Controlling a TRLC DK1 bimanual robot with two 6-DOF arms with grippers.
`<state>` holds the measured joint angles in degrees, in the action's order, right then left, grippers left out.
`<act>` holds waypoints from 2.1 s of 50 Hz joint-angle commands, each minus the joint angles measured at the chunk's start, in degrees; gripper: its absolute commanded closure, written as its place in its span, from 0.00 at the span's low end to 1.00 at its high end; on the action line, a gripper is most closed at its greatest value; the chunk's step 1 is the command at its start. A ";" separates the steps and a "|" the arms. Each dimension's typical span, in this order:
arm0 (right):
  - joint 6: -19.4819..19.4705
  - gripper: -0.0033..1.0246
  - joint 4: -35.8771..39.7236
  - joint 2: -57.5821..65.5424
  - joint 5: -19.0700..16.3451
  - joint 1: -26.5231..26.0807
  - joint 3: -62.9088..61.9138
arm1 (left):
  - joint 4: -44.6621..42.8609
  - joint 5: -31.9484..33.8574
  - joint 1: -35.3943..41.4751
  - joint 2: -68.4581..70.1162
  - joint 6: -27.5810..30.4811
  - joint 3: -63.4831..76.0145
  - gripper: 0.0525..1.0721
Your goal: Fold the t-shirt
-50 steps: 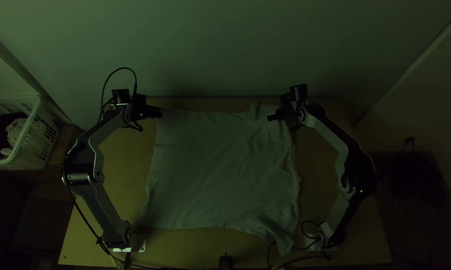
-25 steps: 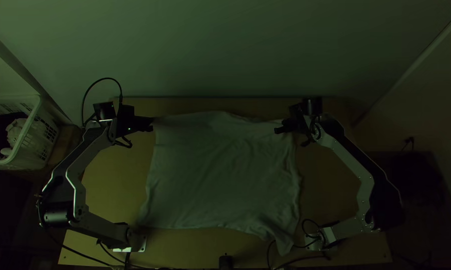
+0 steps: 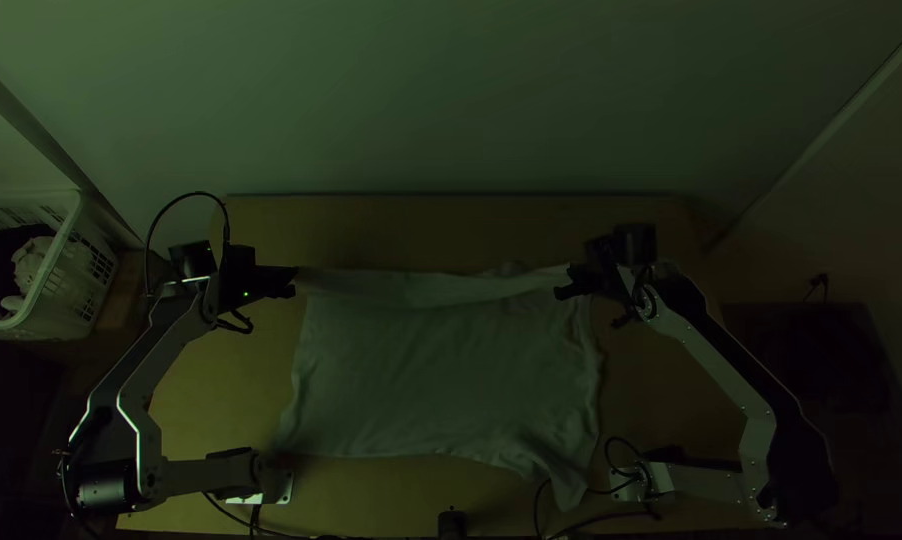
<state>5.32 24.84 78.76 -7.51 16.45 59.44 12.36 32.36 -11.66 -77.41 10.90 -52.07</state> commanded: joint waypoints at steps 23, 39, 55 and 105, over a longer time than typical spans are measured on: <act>0.04 0.97 -1.99 -3.44 -1.98 -1.68 -15.32 | 2.23 1.30 -1.79 6.13 4.57 10.77 0.97; 3.20 0.97 -6.30 2.45 -1.90 -4.23 -18.66 | 2.23 -0.19 -1.87 6.13 10.11 16.39 0.97; 4.26 0.64 -5.86 1.83 -1.90 -4.67 -19.89 | 3.90 -0.98 -2.40 6.13 12.66 17.27 0.31; 7.77 0.11 25.87 -25.24 -2.60 3.68 -22.61 | 50.04 2.88 0.85 21.16 41.49 7.51 0.05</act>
<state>11.22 48.27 54.61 -9.80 19.16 36.80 59.11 35.35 -11.38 -57.34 45.30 -43.72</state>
